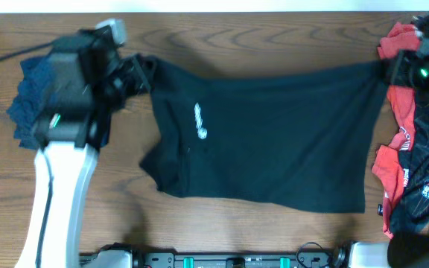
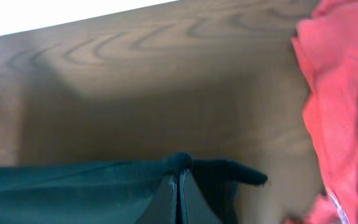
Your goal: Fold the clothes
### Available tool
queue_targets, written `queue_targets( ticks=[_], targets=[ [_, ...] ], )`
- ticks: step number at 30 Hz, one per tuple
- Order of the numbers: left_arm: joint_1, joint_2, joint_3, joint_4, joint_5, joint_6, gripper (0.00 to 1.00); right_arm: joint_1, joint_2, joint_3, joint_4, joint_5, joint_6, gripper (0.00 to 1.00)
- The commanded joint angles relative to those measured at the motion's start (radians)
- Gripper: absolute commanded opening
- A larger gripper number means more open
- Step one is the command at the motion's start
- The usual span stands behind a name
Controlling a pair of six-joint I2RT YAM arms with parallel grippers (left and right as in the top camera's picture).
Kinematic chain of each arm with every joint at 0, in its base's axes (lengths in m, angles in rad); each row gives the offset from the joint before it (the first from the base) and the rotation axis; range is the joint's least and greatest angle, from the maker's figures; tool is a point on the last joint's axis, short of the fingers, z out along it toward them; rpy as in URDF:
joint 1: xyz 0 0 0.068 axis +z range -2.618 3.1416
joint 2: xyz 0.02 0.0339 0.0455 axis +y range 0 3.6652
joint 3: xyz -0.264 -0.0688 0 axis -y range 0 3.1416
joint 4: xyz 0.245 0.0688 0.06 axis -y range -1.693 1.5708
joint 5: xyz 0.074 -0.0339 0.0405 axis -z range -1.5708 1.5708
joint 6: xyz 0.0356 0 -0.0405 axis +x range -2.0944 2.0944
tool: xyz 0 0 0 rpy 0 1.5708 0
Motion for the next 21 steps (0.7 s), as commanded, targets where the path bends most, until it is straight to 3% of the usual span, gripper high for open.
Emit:
queue_targets(
  ticks=[1,4,8,11,16,21],
  targets=[
    [0.006,0.145,0.052,0.101,0.026,-0.001,0.06,0.021,0.096,0.002,0.109,-0.005,0.063,0.01],
    [0.02,0.274,0.145,0.188,0.016,-0.002,0.06,0.019,0.158,0.006,0.253,0.008,0.153,0.01],
    [0.042,0.359,0.332,0.237,-0.165,-0.002,0.06,0.018,0.159,0.029,0.438,0.066,0.236,0.01],
    [0.057,0.378,0.505,0.245,-0.237,-0.002,0.06,0.018,0.151,0.109,0.483,0.14,0.248,0.01],
    [0.076,0.378,0.77,0.193,-0.222,-0.001,0.06,0.018,0.15,0.298,0.389,0.215,0.254,0.01],
    [0.076,0.366,0.865,-0.111,-0.148,0.003,0.06,0.018,0.15,0.357,0.201,0.367,0.253,0.01]
  ],
)
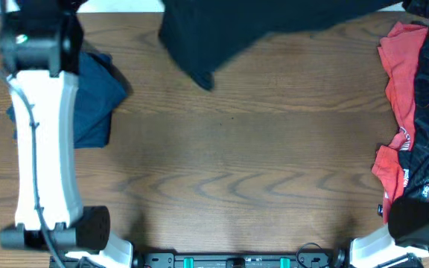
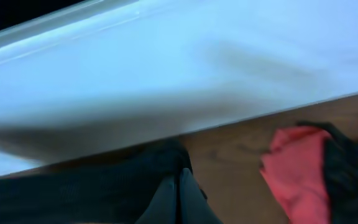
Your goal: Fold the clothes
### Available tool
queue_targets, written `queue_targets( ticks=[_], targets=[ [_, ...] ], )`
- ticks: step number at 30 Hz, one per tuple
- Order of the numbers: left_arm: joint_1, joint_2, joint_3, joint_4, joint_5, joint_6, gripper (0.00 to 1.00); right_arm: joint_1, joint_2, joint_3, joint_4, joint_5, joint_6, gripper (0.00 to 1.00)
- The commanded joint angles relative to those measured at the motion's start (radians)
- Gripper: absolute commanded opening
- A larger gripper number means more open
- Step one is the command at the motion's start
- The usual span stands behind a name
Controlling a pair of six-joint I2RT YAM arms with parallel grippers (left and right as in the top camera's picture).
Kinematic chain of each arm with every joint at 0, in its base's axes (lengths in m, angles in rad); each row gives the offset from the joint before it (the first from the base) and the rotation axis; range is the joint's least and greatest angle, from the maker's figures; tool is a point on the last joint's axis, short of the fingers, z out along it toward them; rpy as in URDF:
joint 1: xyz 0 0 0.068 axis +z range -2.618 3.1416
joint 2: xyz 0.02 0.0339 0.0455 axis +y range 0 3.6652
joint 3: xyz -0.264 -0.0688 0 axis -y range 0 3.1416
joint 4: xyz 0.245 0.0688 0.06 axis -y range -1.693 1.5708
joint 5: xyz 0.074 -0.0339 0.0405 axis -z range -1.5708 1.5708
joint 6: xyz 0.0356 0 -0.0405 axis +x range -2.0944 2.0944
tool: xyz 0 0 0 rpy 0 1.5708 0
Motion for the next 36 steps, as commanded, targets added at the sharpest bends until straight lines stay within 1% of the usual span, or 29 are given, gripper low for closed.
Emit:
queue_targets(
  ticks=[1,4,7,10,13,15,18,20,24,27,31,36],
  targets=[
    [0.025,-0.011,0.032,-0.175,0.019,0.002,0.06,-0.013,-0.005,0.018,-0.089,0.219,0.014,0.01],
    [0.025,-0.01,0.031,-0.462,0.034,0.003,0.06,-0.013,0.0,0.018,-0.227,0.274,-0.024,0.01],
    [0.025,-0.01,-0.005,-0.718,0.032,0.039,0.06,-0.013,0.005,0.003,-0.382,0.343,-0.034,0.01],
    [0.024,-0.009,-0.072,-0.879,0.032,0.08,0.06,-0.013,0.005,-0.055,-0.507,0.389,-0.033,0.01],
    [0.024,-0.009,-0.153,-0.979,0.032,0.152,0.06,-0.016,0.005,-0.135,-0.572,0.406,-0.033,0.01],
    [0.024,-0.009,-0.208,-1.03,0.032,0.178,0.06,-0.022,0.005,-0.19,-0.61,0.407,-0.021,0.01],
    [0.024,-0.01,-0.305,-1.078,0.032,0.22,0.06,-0.032,0.005,-0.281,-0.651,0.407,-0.002,0.01],
    [0.024,-0.01,-0.371,-1.097,0.033,0.221,0.06,-0.037,0.005,-0.346,-0.664,0.407,0.001,0.01],
    [-0.001,-0.018,-0.531,-1.102,0.117,0.304,0.06,-0.054,0.005,-0.475,-0.671,0.403,0.001,0.01],
    [-0.037,-0.032,-0.668,-1.085,0.164,0.351,0.06,-0.071,0.005,-0.557,-0.661,0.402,0.013,0.01],
    [-0.083,-0.087,-0.872,-1.011,0.164,0.352,0.06,-0.088,-0.006,-0.649,-0.628,0.402,0.013,0.01],
    [-0.093,-0.203,-1.062,-0.954,0.195,0.342,0.06,-0.11,-0.032,-0.716,-0.591,0.399,0.031,0.01]
  ],
)
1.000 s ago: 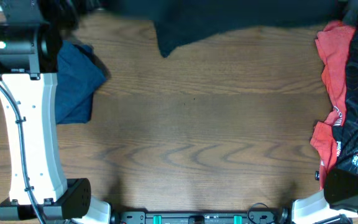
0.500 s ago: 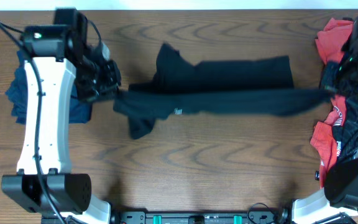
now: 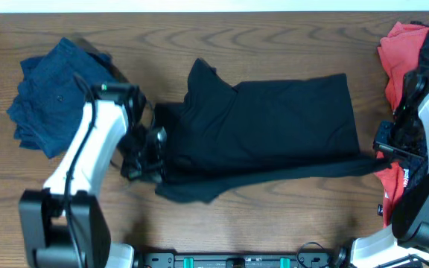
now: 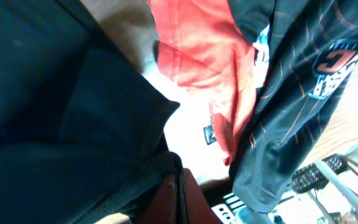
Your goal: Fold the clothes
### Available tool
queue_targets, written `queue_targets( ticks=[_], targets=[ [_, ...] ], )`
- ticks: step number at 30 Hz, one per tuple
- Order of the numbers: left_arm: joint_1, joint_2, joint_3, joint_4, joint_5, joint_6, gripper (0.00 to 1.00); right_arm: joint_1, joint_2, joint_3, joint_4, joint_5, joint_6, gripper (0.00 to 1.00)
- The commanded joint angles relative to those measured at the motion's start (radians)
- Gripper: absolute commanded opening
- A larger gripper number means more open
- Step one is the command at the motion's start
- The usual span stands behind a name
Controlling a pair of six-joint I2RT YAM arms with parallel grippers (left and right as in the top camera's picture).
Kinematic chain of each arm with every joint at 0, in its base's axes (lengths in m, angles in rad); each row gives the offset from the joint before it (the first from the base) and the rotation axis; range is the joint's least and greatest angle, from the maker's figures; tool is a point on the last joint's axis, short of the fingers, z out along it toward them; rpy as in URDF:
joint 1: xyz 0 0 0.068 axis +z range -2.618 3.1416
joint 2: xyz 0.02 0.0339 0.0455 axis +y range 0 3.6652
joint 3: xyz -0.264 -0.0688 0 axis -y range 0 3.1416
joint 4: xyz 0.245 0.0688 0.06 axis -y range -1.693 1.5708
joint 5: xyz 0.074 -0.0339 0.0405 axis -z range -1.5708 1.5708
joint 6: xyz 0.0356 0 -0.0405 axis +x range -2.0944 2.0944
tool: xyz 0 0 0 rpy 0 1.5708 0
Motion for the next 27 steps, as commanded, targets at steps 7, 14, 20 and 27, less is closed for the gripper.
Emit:
queue_targets(
  ticks=[7,14,20,27],
  targets=[
    [0.003,-0.236,-0.136,0.133,0.016,-0.046,0.06,-0.022,-0.049,-0.035,0.035,0.013,0.037,0.01],
    [0.003,-0.236,-0.136,0.527,0.016,-0.271,0.06,-0.016,-0.049,-0.035,0.138,-0.134,-0.027,0.01],
    [0.003,-0.221,-0.134,0.658,0.127,-0.329,0.06,-0.01,-0.051,-0.035,0.179,-0.227,-0.066,0.01],
    [0.011,-0.3,0.011,0.681,0.164,-0.187,0.06,-0.013,-0.167,0.039,0.248,-0.399,-0.11,0.01]
  ],
)
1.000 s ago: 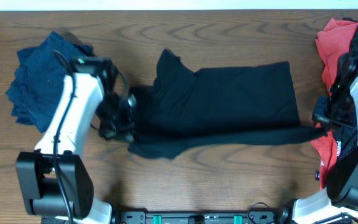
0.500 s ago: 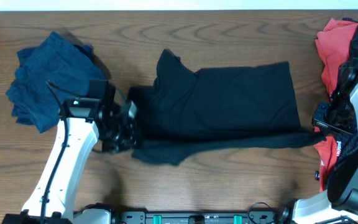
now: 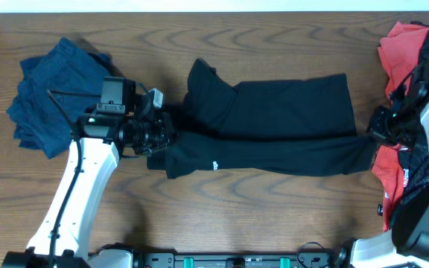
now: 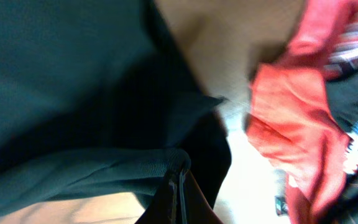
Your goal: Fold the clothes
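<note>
A black shirt (image 3: 274, 126) lies across the middle of the table, its near strip doubled over toward the far half, with a small white print (image 3: 213, 165) showing. My left gripper (image 3: 159, 135) sits at the strip's left end, apparently shut on it. My right gripper (image 3: 373, 136) holds the right end. In the right wrist view the fingers (image 4: 178, 186) are shut on the shirt's ribbed hem (image 4: 135, 165), with the shirt spread below.
A crumpled blue garment (image 3: 51, 93) lies at the left of the table. A pile of red and black clothes (image 3: 404, 104) lies at the right edge, close to my right gripper, red cloth (image 4: 297, 130) beside the hem.
Both grippers have moved away from the front edge of the table with the shirt's ends. The near strip, which trailed loosely toward the front, now lies straight over the shirt.
First the shirt hung stretched between both grippers over the table. Then it was raised at the far edge, mostly out of view. Later its far part lay on the table with both grippers nearer the front. Now the near strip is laid over it.
</note>
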### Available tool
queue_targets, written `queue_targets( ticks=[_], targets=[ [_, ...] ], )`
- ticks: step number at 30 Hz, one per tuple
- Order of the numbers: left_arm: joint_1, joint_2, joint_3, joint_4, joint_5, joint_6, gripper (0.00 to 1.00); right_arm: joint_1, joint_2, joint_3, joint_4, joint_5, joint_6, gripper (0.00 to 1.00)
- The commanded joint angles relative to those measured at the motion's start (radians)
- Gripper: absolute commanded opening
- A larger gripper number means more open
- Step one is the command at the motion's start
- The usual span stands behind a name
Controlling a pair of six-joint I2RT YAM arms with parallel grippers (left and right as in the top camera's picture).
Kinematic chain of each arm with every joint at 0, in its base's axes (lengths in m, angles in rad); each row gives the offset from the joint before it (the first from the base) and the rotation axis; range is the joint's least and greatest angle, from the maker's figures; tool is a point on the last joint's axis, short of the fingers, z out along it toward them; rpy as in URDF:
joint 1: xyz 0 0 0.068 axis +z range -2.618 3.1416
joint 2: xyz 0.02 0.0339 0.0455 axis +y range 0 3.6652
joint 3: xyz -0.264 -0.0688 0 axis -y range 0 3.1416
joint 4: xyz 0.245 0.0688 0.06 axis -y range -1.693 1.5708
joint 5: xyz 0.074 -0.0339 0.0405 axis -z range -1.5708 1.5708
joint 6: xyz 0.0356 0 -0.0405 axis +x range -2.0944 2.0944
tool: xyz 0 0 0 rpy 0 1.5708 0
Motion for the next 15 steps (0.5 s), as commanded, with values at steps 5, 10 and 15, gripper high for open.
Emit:
queue_targets(
  ticks=[5,10,15],
  targets=[
    [0.029,-0.181,0.245,0.01,-0.081,0.088,0.06,0.001,-0.288,0.175,0.056,-0.096,-0.032,0.01],
    [0.029,-0.331,0.257,-0.008,-0.129,0.088,0.06,0.001,-0.484,0.19,0.127,-0.098,-0.032,0.01],
    [0.028,-0.466,0.257,-0.034,-0.175,0.096,0.06,0.001,-0.621,0.19,0.144,-0.097,-0.032,0.01]
  ],
)
